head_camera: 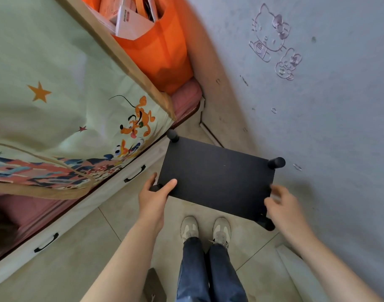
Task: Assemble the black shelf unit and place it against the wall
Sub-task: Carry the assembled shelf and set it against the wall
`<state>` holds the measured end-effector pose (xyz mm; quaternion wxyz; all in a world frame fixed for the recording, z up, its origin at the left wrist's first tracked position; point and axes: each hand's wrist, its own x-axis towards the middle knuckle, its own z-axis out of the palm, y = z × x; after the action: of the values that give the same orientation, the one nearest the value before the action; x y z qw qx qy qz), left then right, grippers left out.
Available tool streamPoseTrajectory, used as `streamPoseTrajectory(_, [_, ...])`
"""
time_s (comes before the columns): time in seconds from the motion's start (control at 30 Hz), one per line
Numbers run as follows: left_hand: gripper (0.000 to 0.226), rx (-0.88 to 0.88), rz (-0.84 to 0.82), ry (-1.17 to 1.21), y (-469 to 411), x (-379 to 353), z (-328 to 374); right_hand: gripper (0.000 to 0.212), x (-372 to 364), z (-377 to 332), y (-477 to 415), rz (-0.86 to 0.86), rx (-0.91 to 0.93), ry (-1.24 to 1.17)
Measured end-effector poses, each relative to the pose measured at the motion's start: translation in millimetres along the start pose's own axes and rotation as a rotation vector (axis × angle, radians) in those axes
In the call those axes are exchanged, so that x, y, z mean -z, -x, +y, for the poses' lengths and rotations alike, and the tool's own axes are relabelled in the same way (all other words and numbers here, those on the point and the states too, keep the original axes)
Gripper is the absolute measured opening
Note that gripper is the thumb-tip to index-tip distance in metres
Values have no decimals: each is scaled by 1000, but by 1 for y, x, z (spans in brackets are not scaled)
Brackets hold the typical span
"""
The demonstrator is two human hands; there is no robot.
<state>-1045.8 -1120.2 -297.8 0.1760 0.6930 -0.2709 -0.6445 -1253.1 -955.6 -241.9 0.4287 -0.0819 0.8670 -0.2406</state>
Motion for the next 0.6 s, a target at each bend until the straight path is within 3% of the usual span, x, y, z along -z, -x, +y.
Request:
streamPoseTrajectory(0.1, [95, -30, 65, 17, 4, -5, -10, 41, 6, -21, -3, 105, 313, 234])
streamPoseTrajectory(0.27, [110, -19, 80, 127, 14, -12, -17, 48, -17, -44, -45, -94, 636, 544])
streamPoseTrajectory(0.4, [89, 62, 111, 392, 33, -38, -28, 60, -31, -54, -73, -168, 691, 736])
streamPoseTrajectory(0.5, [59, 203, -13, 388, 44, -61, -46, 64, -35, -57, -85, -162, 669, 805])
streamPoseTrajectory(0.6, [59, 207, -29, 382, 49, -75, -52, 66, -35, -60, -89, -180, 631, 811])
